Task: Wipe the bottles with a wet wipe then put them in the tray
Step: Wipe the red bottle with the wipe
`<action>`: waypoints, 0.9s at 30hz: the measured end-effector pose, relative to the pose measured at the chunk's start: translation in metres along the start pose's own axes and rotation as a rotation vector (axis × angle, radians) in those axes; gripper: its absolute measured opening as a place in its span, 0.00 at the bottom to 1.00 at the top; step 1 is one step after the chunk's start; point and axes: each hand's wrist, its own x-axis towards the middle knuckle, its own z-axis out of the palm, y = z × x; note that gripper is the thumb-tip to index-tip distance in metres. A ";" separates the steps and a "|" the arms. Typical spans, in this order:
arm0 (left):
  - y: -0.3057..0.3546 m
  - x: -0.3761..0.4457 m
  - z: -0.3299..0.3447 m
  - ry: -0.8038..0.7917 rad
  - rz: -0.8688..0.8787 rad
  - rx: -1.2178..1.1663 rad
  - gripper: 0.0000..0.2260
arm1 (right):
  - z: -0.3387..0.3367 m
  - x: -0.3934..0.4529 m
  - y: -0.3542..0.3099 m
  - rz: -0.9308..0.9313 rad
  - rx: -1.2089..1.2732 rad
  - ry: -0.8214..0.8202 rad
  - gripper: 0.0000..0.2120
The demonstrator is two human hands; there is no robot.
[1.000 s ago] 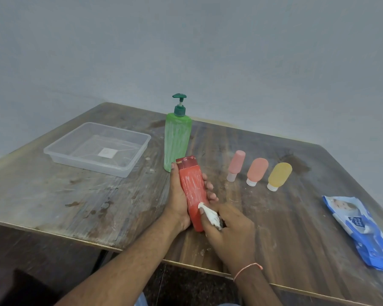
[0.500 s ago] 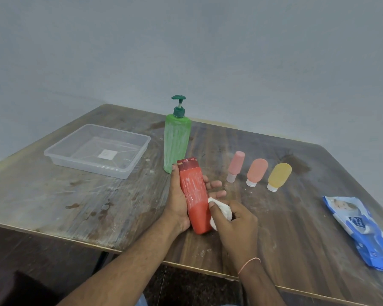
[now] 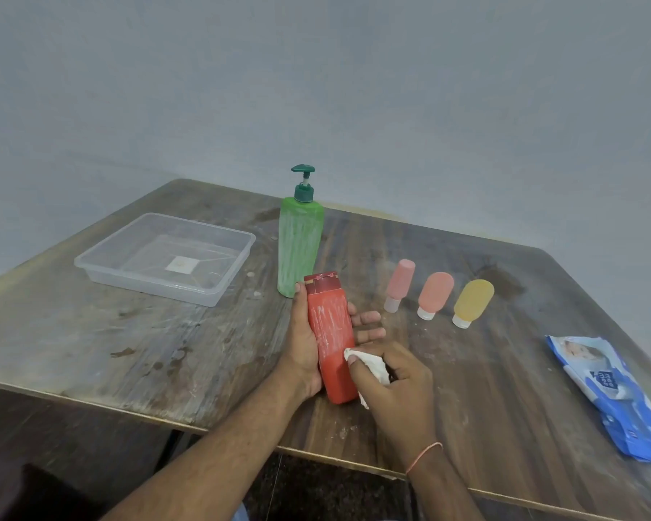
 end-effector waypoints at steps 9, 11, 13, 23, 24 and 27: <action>-0.001 -0.001 0.001 0.008 -0.001 0.017 0.42 | 0.004 -0.001 -0.002 -0.110 -0.086 0.046 0.11; -0.001 -0.001 0.001 0.015 0.001 0.034 0.42 | 0.004 0.001 -0.001 -0.123 -0.145 0.101 0.09; 0.000 -0.001 0.001 0.019 0.007 0.039 0.41 | 0.007 0.003 -0.003 -0.196 -0.127 0.065 0.09; 0.000 0.001 -0.001 -0.008 -0.001 0.014 0.40 | 0.017 -0.005 0.002 -0.525 -0.429 -0.011 0.10; 0.000 0.000 -0.001 -0.008 0.000 0.019 0.39 | 0.017 -0.004 0.002 -0.518 -0.454 0.017 0.11; 0.001 -0.001 0.001 -0.017 -0.002 0.027 0.39 | 0.013 -0.007 0.006 -0.495 -0.472 0.041 0.11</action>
